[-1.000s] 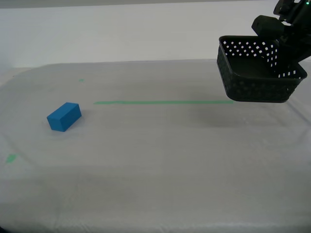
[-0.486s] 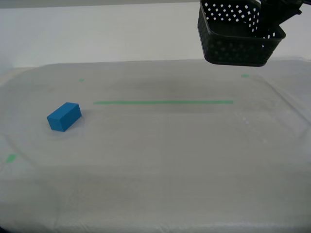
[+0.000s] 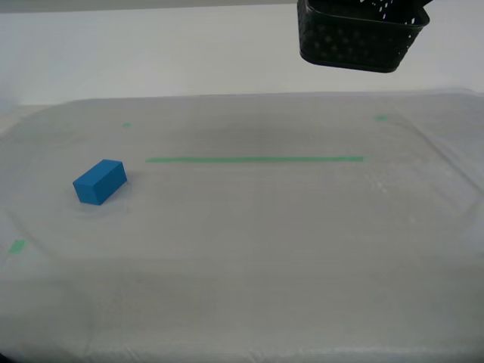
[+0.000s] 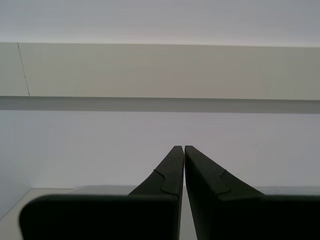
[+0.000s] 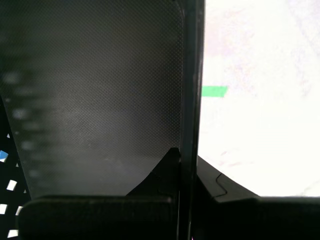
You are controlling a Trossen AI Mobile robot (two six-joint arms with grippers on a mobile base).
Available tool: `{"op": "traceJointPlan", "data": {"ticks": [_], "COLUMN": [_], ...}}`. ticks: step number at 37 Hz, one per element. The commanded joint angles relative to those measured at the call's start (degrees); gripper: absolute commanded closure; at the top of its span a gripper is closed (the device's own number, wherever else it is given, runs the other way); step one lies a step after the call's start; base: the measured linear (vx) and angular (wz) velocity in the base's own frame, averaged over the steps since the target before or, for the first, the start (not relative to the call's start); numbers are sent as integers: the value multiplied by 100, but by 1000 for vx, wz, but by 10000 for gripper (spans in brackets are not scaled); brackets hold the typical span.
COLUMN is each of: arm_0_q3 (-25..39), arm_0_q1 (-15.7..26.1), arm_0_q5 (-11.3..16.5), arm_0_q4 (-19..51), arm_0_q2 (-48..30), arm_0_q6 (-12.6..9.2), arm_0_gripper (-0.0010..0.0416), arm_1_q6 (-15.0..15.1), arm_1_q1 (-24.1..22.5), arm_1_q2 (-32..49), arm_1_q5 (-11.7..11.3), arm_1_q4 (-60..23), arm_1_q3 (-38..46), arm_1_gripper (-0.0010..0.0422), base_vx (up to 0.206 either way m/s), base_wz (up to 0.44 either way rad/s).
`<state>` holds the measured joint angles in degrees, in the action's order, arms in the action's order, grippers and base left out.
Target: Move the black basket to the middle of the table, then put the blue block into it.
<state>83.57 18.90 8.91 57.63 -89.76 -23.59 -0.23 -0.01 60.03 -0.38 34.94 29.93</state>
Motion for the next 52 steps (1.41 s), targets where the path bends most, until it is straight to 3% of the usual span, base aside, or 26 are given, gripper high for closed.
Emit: {"op": "traceJointPlan", "data": {"ticks": [1,30,37,52], "arm_0_q3": [57,1731,2107,2389], "arm_0_q1": [9,710,931,1014], "arm_0_q5": [39,74,190,179], "arm_0_q4": [26,146,149,-175], "arm_0_q2": [-127,-2267,-2852,-3849], "arm_0_q6": [-81,-127,-138,-179], "arm_0_gripper": [407,407,406,407], "arm_1_q6": [7,9,7,7], "arm_1_q1": [-2,-2,-2,0], "arm_1_q2": [0,0,0,0], "arm_1_q5": [-2,-2,-2,-2], "arm_1_q4": [31,28,28,28], "arm_1_q3": [4,4,4,4], "arm_1_gripper": [412,412,412,412], "base_vx": [0,0,0,0], "base_wz": [0,0,0,0]}}
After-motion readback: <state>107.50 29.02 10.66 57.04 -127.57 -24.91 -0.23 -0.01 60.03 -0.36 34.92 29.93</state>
